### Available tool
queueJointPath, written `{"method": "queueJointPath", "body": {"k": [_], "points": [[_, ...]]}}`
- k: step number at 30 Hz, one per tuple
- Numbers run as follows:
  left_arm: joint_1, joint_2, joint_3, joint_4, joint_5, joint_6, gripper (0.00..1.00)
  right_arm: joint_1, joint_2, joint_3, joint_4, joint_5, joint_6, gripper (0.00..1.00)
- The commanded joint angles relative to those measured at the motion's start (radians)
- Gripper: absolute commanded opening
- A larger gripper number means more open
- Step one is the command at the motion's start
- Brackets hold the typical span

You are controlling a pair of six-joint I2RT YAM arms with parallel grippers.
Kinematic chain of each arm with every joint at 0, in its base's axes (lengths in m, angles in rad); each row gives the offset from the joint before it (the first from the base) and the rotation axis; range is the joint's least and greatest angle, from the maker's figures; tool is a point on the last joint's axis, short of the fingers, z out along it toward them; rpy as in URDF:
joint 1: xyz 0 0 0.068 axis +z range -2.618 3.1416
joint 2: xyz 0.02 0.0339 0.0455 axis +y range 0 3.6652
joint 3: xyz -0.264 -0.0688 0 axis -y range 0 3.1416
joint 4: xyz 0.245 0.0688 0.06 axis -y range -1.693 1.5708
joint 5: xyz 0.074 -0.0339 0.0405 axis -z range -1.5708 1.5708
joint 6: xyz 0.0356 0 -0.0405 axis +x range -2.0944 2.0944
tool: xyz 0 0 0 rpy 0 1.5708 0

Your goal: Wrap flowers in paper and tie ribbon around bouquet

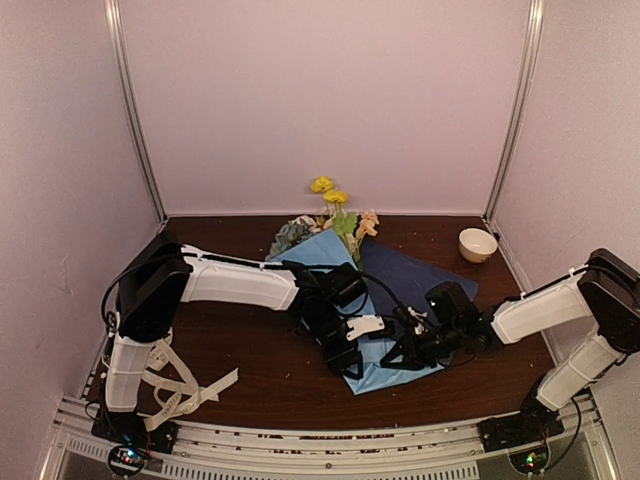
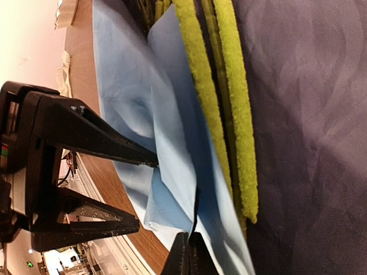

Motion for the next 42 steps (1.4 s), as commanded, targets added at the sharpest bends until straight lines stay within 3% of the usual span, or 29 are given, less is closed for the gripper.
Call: {"method": "queueJointPath", "body": {"k": [1, 7, 17, 21, 27, 31, 34, 37, 40, 42], "points": [[0.007, 0.041, 0.034, -0.023, 0.024, -0.002, 0.56, -0.013, -0.034, 0.067, -0.112, 0.051, -0.088, 0.0], [0.009, 0.056, 0.056, -0.043, 0.034, 0.002, 0.58, -0.015, -0.075, 0.174, -0.353, 0.227, -0.223, 0.0], [0.017, 0.074, 0.075, -0.062, 0.058, 0.004, 0.59, -0.015, -0.12, 0.144, -0.373, 0.276, -0.221, 0.0], [0.044, 0.071, 0.054, -0.029, 0.124, -0.01, 0.55, -0.016, -0.074, 0.129, -0.359, 0.295, -0.219, 0.02], [0.07, 0.09, 0.063, -0.026, 0.15, -0.062, 0.54, -0.016, -0.104, 0.147, -0.421, 0.359, -0.241, 0.19], [0.088, 0.113, 0.07, -0.02, 0.206, -0.066, 0.54, -0.016, -0.238, 0.147, -0.458, 0.398, -0.255, 0.21], [0.108, 0.128, 0.062, 0.0, 0.264, -0.082, 0.53, -0.001, -0.349, 0.108, -0.378, 0.332, -0.27, 0.19], [0.113, 0.13, 0.059, 0.005, 0.274, -0.085, 0.53, 0.049, -0.421, 0.023, -0.179, 0.218, -0.236, 0.13], [0.114, 0.13, 0.057, 0.012, 0.277, -0.087, 0.53, 0.103, -0.389, -0.043, 0.037, 0.135, -0.179, 0.07], [0.116, 0.131, 0.052, 0.017, 0.284, -0.091, 0.53, 0.133, -0.326, -0.045, 0.089, 0.144, -0.176, 0.04]]}}
